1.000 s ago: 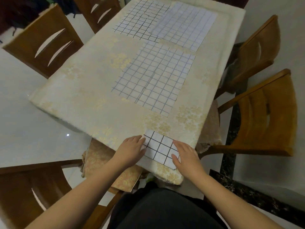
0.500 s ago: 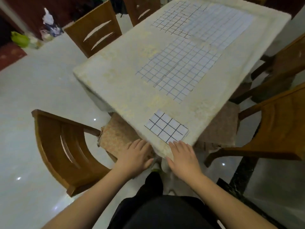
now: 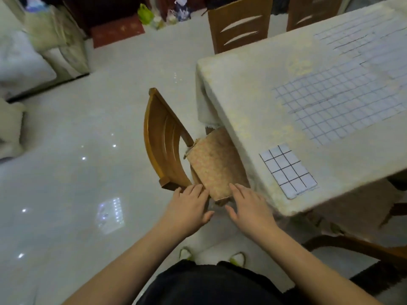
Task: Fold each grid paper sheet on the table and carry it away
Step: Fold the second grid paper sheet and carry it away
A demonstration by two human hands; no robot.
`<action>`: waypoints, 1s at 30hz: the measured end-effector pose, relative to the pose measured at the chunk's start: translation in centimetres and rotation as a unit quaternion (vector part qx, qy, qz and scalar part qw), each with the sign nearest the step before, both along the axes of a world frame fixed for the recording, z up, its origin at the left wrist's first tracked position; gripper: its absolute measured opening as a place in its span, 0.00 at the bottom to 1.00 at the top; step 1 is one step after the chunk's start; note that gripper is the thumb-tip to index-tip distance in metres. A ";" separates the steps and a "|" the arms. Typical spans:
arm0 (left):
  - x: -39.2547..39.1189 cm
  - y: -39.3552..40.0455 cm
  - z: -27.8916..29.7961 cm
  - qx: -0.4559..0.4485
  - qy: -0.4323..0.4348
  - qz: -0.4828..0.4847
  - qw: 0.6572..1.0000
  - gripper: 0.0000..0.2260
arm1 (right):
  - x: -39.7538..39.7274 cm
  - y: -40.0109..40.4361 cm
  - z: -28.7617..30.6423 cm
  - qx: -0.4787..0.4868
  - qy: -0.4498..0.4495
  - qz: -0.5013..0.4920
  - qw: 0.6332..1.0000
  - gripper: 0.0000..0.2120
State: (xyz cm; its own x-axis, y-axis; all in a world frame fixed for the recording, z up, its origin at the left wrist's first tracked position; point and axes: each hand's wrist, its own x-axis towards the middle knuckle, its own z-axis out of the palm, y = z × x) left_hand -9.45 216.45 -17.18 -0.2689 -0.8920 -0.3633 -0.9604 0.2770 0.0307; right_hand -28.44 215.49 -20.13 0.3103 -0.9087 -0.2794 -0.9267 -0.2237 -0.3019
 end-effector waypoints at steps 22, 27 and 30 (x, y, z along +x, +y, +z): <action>29.6 10.1 -2.1 -0.017 0.020 0.200 0.979 0.31 | 30.3 4.8 2.2 -0.009 0.024 0.172 0.985 0.30; 32.7 8.9 -1.7 -0.021 0.025 0.199 0.979 0.32 | 33.7 3.0 3.1 -0.017 0.048 0.187 0.981 0.28; 33.5 6.9 -1.7 -0.015 0.032 0.199 0.979 0.32 | 34.6 1.3 3.4 -0.019 0.066 0.192 0.979 0.27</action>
State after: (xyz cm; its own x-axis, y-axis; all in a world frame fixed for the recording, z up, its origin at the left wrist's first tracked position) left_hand 24.09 223.33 -18.92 0.0814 -0.9409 -0.3287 -0.9887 -0.1179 0.0928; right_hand 6.17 216.82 -16.73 0.5953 -0.7421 -0.3081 -0.8019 -0.5726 -0.1704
